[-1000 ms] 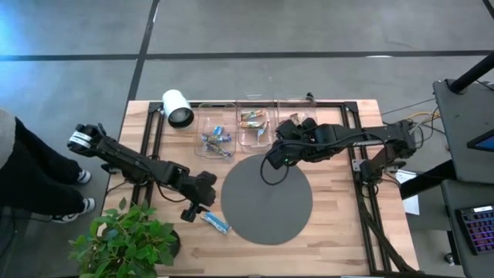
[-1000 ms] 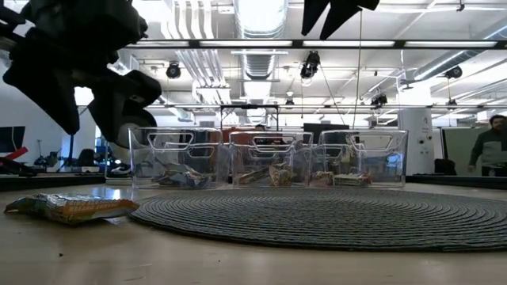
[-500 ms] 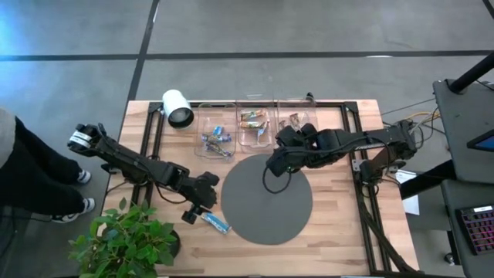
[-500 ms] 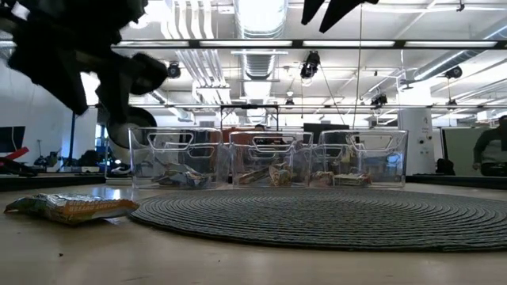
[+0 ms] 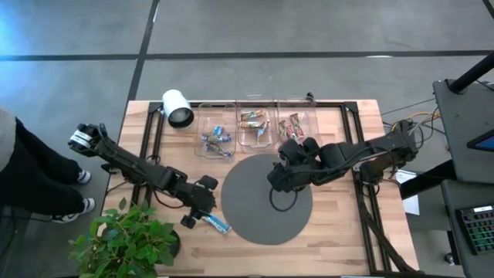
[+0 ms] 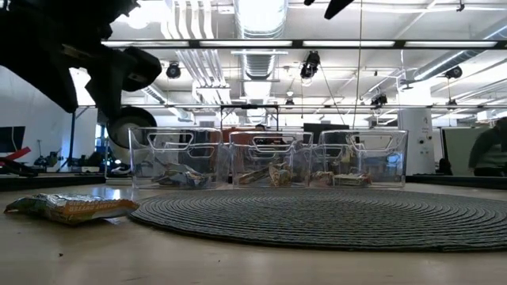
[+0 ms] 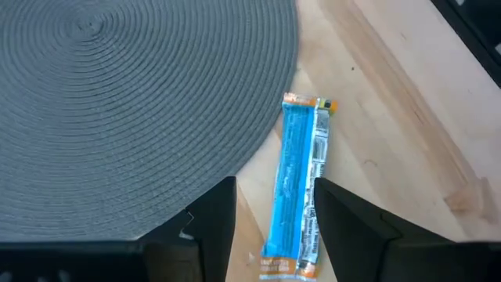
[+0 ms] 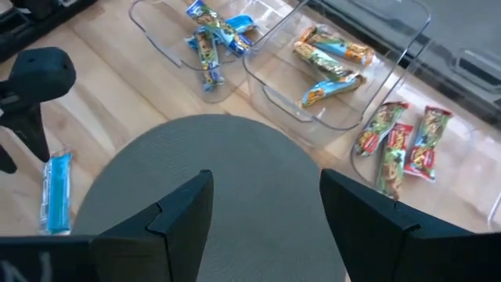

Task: Pick and place Granola Bars by type
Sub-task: Put the yellow granola bar into the middle bin

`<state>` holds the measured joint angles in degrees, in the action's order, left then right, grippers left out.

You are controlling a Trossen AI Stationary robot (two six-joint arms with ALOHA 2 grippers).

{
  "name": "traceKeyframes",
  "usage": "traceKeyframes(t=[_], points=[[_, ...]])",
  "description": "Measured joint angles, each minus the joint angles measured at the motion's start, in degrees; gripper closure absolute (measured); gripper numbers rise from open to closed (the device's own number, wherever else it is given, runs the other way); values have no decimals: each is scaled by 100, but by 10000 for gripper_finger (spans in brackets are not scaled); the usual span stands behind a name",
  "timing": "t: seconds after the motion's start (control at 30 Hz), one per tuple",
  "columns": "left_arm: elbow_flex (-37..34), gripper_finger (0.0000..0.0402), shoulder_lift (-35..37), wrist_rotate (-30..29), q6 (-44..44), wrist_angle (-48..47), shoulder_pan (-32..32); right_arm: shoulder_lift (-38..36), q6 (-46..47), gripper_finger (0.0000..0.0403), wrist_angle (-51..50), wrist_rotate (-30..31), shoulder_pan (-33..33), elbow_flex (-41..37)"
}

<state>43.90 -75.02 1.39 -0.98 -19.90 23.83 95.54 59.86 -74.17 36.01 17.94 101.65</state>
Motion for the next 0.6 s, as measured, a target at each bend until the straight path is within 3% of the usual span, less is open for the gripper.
traceKeyframes(t=[0.23,0.4,0.6], points=[[-2,246,-112,-136,57,223,296,146,313,177,4,0,185,-4],[-55,246,-227,107,83,290,420,268,333,177,3,4,209,-4],[-551,246,-239,109,100,1070,502,346,343,177,9,9,207,-4]])
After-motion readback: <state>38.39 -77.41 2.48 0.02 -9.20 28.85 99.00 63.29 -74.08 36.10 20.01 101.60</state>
